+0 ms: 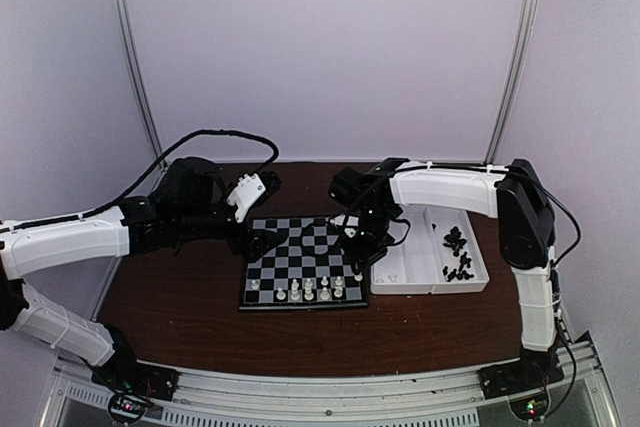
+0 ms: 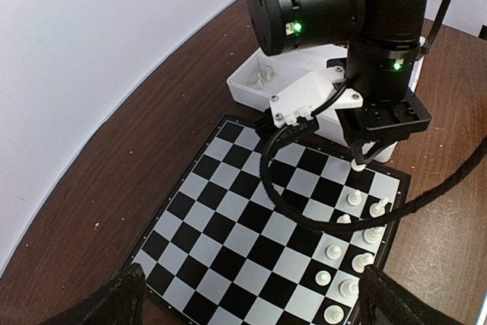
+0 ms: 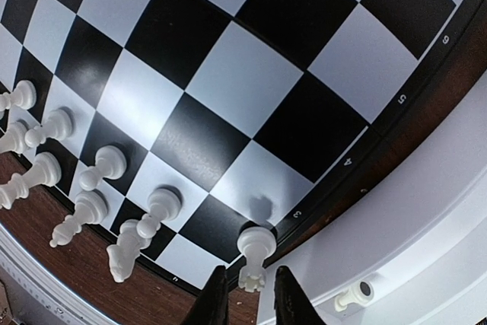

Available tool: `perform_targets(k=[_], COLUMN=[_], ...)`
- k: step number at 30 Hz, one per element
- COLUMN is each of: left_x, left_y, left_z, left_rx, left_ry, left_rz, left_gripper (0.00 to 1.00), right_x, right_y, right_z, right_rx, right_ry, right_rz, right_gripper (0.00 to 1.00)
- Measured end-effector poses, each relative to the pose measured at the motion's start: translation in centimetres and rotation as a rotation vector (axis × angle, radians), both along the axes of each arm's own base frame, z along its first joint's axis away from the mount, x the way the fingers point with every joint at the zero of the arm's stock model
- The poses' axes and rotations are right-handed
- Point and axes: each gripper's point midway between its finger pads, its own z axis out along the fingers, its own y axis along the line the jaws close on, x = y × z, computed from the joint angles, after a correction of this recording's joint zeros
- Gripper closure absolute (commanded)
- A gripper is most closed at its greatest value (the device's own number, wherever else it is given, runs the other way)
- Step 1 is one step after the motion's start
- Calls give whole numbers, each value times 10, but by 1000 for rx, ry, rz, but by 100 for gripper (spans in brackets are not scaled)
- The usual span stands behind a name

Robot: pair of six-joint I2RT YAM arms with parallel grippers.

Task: Set up the chess pieces on the board
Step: Adjust the chess piece on the chessboard.

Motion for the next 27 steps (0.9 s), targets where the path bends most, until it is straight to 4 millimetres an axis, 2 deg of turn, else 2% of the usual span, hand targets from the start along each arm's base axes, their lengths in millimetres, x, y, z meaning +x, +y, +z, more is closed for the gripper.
perform_targets(k=[27], left_x=[0], left_y=[0], left_z=[0], left_rx=[0], left_ry=[3], left_rz=[1], left_gripper=[2], right_x=[-3], right_y=[1], right_z=[-4], right_rx=[-7], right_ry=[8], right_rz=[7], right_gripper=[81])
